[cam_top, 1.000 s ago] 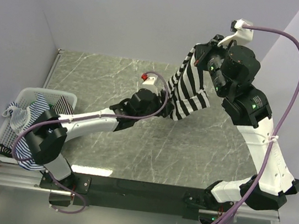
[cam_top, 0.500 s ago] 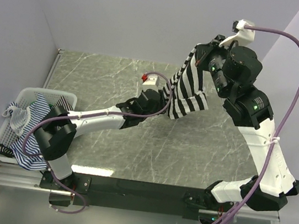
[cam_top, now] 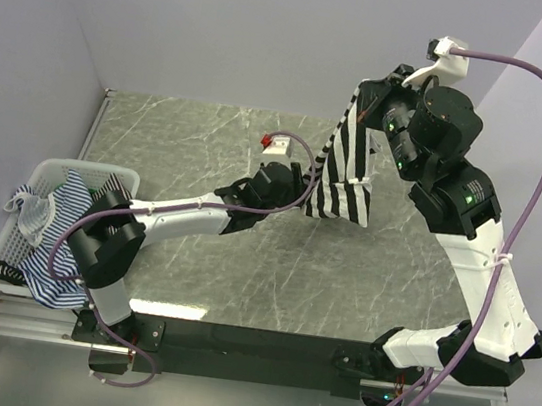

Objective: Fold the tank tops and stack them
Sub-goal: Flatten the tank top out

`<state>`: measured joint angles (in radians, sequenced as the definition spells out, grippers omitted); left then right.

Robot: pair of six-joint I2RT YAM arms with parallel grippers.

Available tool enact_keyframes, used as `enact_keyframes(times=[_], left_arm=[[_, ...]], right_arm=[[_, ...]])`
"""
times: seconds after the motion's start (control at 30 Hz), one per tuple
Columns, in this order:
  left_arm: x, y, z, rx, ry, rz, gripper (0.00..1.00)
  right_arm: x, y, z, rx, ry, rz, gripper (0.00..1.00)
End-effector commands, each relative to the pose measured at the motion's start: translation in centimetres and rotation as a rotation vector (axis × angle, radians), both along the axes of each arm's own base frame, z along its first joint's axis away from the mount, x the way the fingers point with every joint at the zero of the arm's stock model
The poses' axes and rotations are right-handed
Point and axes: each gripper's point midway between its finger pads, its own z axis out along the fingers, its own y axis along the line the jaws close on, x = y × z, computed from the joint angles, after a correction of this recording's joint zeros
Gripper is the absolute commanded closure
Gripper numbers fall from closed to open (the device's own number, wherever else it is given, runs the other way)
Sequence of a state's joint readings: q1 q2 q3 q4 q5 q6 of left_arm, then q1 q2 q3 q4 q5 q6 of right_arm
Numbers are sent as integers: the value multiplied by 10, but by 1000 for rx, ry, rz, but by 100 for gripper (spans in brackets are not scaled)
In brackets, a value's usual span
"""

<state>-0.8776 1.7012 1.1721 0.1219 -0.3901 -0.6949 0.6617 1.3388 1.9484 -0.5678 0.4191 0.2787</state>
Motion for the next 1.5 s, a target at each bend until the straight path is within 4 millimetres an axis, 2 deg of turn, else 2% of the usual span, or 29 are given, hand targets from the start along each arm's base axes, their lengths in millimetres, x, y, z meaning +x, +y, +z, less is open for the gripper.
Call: enact_keyframes(times=[0.0,0.1,0.27,0.4,0.47,0.5,0.6,0.63,0.7,0.73,0.8,0.83,0.9,0.93,0.97,1.0,1.03,1.07,1.1,1.17,1.2,1.23,1.27,1.3,1.47], left_arm=[[5,-14,21,-48,-74,-34,50],[7,-17,22,-48,-86,-38,54],[9,-24,21,-57,-108,-63,67],[12,-27,24,-62,-118,-65,81],[12,-26,26,-59,-122,-60,93],[12,-23,28,-59,-124,-44,99],[14,-8,37,-55,-130,18,99],[17,8,38,-26,-119,98,99],[20,26,49,-21,-113,192,99],[22,45,59,8,-119,271,99],[22,66,74,22,-129,352,99],[20,77,92,8,-149,385,99],[18,100,116,17,-183,463,99],[14,114,138,-14,-213,496,99],[13,122,149,-26,-224,510,99],[14,132,159,-36,-235,527,99],[10,140,180,-79,-253,522,99],[9,146,189,-91,-260,523,99],[10,160,207,-119,-283,536,99],[11,166,225,-145,-301,517,99],[15,175,230,-131,-309,529,99],[17,178,247,-154,-327,527,99],[20,178,254,-159,-330,506,99],[27,186,264,-157,-340,524,99],[48,202,288,-160,-366,527,99]], right_arm=[[-16,-13,28,38,-74,-7,100],[-17,-13,29,39,-77,-8,100],[-17,-15,29,38,-77,-11,100],[-18,-18,30,32,-79,-22,100],[-17,-18,29,28,-78,-27,100],[-17,-19,30,28,-80,-31,100],[-16,-21,29,27,-78,-40,100],[-15,-21,28,25,-77,-45,100],[-13,-24,27,20,-77,-65,100],[-12,-25,23,14,-72,-76,100],[-10,-33,22,10,-77,-124,100],[-6,-35,15,-3,-65,-141,100],[0,-45,11,3,-66,-182,100],[3,-46,3,0,-54,-183,100],[6,-45,0,16,-45,-170,100],[12,-53,-3,26,-40,-184,100],[17,-54,-11,28,-24,-179,100],[21,-55,-16,49,-12,-179,100],[29,-59,-25,50,7,-173,100],[39,-60,-34,75,31,-165,100],[44,-60,-38,77,43,-150,100],[49,-65,-40,85,46,-161,100],[56,-65,-45,89,62,-159,100],[60,-66,-45,95,64,-160,100],[86,-64,-52,111,84,-133,100]])
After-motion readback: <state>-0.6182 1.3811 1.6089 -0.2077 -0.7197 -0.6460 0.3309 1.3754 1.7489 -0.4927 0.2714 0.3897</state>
